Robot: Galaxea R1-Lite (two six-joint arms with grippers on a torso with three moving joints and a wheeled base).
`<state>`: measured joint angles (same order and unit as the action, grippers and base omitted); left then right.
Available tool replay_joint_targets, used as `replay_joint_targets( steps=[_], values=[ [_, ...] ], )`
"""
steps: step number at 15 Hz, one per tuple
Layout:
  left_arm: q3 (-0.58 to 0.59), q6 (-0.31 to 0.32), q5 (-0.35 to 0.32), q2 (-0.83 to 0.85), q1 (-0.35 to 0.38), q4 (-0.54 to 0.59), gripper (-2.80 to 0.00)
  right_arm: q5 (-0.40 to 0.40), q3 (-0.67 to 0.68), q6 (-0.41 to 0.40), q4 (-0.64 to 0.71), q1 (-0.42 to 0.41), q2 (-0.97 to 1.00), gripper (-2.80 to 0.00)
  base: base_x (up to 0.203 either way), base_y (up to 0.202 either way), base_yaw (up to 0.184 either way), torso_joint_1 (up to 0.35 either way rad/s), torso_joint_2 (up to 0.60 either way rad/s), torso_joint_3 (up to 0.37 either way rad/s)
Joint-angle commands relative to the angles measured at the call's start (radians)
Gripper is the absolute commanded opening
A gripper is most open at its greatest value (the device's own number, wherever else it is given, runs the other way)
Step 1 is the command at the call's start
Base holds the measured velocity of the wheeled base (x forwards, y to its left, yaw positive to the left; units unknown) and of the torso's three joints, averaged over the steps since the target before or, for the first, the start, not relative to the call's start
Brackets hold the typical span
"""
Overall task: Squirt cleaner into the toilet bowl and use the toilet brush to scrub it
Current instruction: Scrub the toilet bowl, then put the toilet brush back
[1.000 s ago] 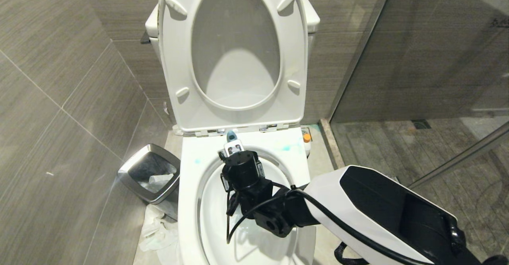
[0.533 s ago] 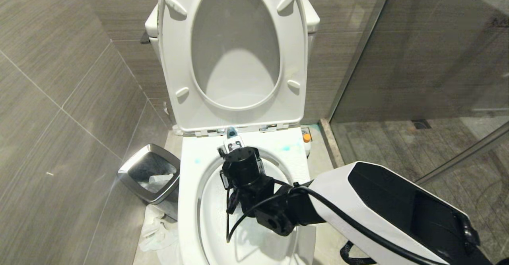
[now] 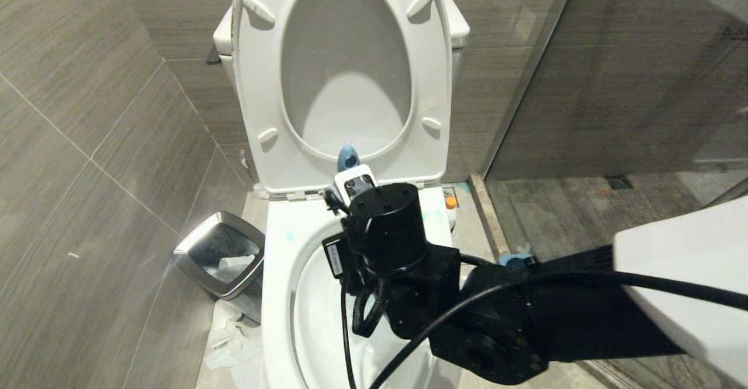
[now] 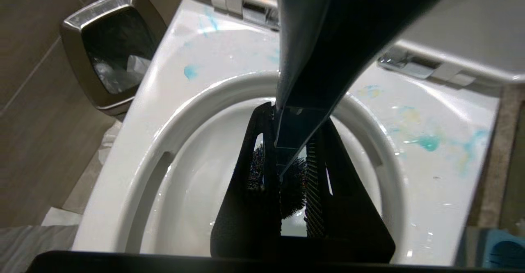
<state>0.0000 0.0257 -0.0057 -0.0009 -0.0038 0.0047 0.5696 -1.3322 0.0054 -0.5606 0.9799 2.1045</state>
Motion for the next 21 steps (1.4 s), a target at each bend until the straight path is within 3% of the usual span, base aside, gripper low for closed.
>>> replay_joint_targets(
  steps=[1, 13, 16, 21],
  values=[
    [0.000, -0.004, 0.000, 0.001, -0.001, 0.000, -2.80, 0.003, 0.031, -0.018, 0.023, 0.009, -0.141, -2.80, 0.000, 0.000, 0.000, 0.000, 0.00, 0.000],
    [0.000, -0.007, 0.003, 0.001, -0.001, 0.000, -2.80, -0.002, 0.022, -0.040, 0.220, 0.010, -0.366, -2.80, 0.000, 0.000, 0.000, 0.000, 0.00, 0.000],
    [0.000, -0.007, 0.003, 0.001, -0.001, 0.000, -2.80, 0.018, 0.022, -0.039, 0.321, 0.000, -0.430, -2.80, 0.000, 0.000, 0.000, 0.000, 0.00, 0.000],
    [0.000, -0.004, 0.002, 0.001, -0.001, 0.000, -2.80, 0.047, 0.045, -0.041, 0.351, -0.157, -0.497, -2.80, 0.000, 0.000, 0.000, 0.000, 0.00, 0.000]
  ],
)
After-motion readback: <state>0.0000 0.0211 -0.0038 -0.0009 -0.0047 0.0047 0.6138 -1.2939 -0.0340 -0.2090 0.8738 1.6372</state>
